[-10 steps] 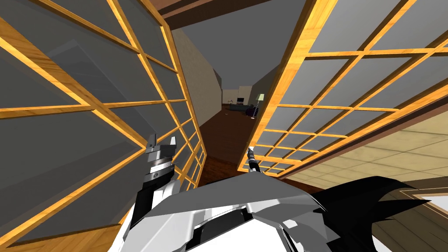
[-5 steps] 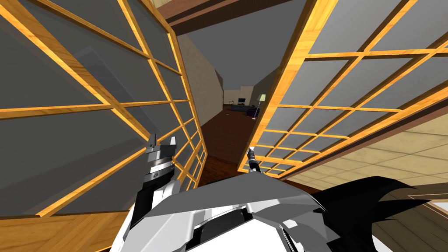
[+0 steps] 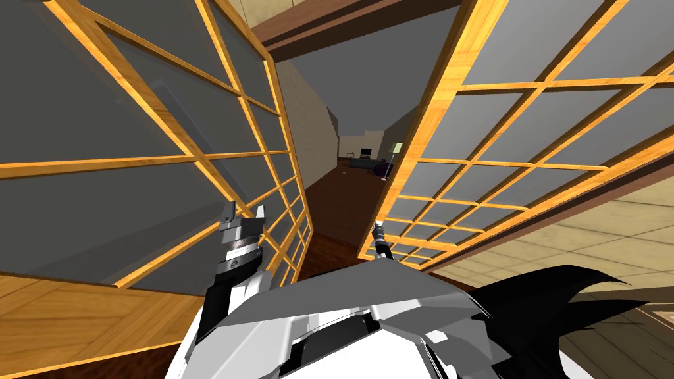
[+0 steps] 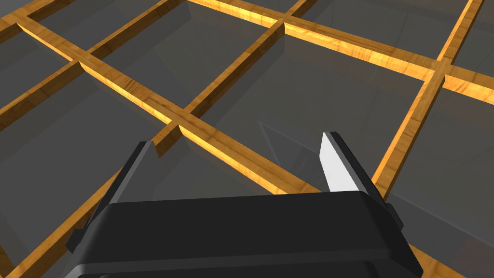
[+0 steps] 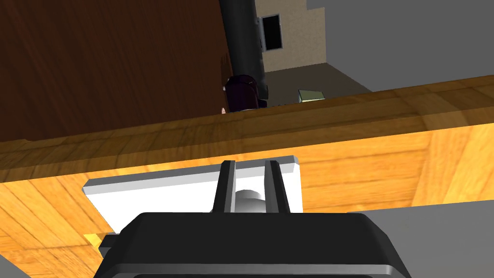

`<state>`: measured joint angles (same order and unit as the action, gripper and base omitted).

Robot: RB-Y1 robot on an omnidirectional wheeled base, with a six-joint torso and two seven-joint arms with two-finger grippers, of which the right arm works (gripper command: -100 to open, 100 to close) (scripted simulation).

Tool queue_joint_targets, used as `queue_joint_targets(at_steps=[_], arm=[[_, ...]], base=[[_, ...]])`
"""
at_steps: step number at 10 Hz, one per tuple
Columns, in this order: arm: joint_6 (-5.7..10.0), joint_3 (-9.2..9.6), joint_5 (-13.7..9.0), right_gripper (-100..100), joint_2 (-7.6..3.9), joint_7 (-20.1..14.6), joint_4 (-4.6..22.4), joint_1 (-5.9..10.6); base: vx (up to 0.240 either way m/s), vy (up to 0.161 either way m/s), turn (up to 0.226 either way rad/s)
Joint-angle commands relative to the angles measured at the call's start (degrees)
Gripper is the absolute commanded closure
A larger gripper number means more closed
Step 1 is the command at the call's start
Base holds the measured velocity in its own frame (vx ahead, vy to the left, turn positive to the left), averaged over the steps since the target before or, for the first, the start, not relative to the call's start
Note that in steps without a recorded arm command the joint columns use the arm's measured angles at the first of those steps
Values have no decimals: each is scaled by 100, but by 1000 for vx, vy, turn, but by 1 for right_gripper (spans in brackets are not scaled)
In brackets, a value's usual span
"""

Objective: Pull the door open

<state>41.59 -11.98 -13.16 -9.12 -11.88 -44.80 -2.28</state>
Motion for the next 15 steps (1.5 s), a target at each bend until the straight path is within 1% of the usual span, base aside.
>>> queue_joint_targets(at_steps=[1,2,3,4,8,9,10,11,12,13,14,15], arm=[[-124,-97,-80,100,-55,-182,-200,-219],[-94,-60,-138,100,-74,-420,-195,-228],[-63,-22,-196,100,-93,-587,-190,-236],[-63,-22,-196,100,-93,-659,-190,-236],[-63,-22,-196,100,-93,-659,-190,-236],[-32,15,-254,100,-112,-897,-186,-245],[-3,52,-310,100,-130,-1036,-181,-253],[-3,52,-310,100,-130,-1134,-181,-253],[27,88,-366,100,-148,-1350,-176,-261],[27,88,-366,100,-148,-1372,-176,-261],[57,125,-423,100,-166,-1609,-171,-269],[185,275,-461,-100,-107,-1748,-96,-111]], base=[[-38,-5,36],[-41,1,47],[-73,-8,92],[-34,-21,52],[0,0,-10],[-23,-13,63],[-54,-20,104],[-40,-9,34],[-35,-3,63],[-29,-11,35],[-33,-3,35],[-71,-1,109]])
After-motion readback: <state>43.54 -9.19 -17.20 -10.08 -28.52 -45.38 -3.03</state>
